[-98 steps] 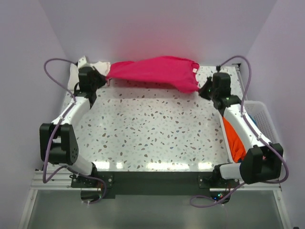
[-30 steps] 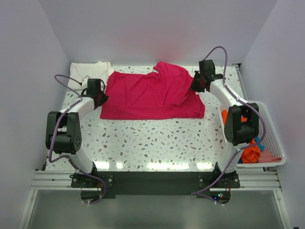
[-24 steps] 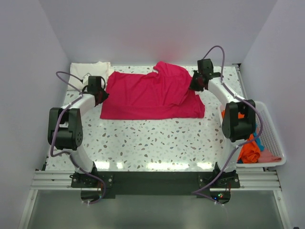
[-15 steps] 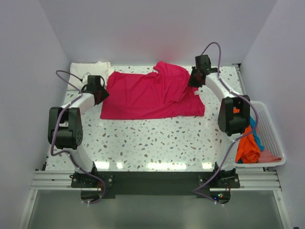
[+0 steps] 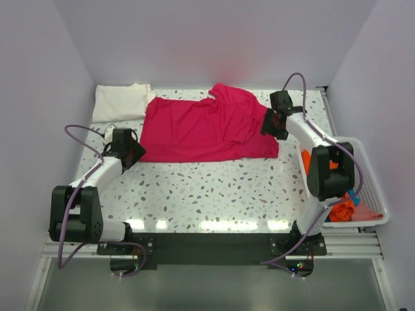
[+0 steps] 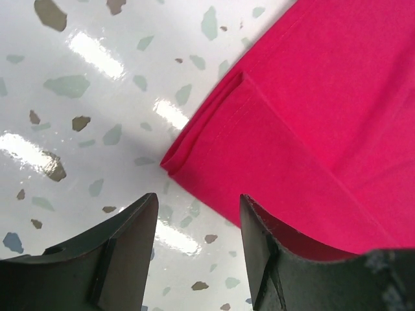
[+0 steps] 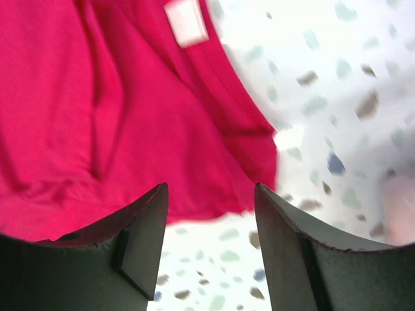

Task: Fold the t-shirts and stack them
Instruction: Fold the tshirt

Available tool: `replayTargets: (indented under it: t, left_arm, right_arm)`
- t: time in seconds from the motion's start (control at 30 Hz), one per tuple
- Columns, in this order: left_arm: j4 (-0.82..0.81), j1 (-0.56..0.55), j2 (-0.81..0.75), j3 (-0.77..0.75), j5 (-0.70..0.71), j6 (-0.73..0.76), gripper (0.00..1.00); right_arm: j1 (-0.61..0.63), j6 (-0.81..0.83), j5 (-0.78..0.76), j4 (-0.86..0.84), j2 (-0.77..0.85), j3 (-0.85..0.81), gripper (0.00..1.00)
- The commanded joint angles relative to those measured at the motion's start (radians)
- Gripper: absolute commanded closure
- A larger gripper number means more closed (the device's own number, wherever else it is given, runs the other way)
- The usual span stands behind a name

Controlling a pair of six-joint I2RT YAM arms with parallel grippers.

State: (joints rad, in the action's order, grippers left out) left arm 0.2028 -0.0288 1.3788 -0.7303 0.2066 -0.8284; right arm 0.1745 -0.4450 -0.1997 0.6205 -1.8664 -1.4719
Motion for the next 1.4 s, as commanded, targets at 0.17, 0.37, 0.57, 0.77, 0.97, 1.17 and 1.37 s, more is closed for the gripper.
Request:
replayTargets:
  t: [0.17,0.37,0.57,0.77,0.97,1.17,1.37]
  left_arm:
    - [-0.074,-0.003,-0.034,0.085,0.017,-0.028,0.47]
    - [-0.110,-0.002,0.023,0.078,0.017,-0.021,0.47]
    - [-0.158,-0.002,0.089,0.081,-0.006,-0.041,0.46]
    - [-0.187,-0.002,0.140,0.071,-0.001,-0.063,0.49]
    - [-0.181,-0.002,0.178,0.040,0.013,-0.069,0.62]
    - [-0.157,-0.002,0.198,0.003,0.030,-0.074,0.90]
    - [-0.076,-0.002,0.178,-0.058,0.072,-0.069,1.00]
  right_arm:
    - [0.002,-0.064,-0.058,-0.093,0.213,0.298,0.49]
    - [0.002,-0.093,-0.038,-0.143,0.184,0.341,0.50]
    - [0.002,-0.098,-0.053,-0.165,0.125,0.329,0.49]
    - [0.000,-0.084,-0.086,-0.165,0.104,0.331,0.48]
    - [-0.006,-0.070,-0.125,-0.160,0.107,0.331,0.48]
    - [-0.007,-0.067,-0.127,-0.171,0.084,0.329,0.67]
    - [-0.007,-0.057,-0.122,-0.125,0.127,0.305,1.00]
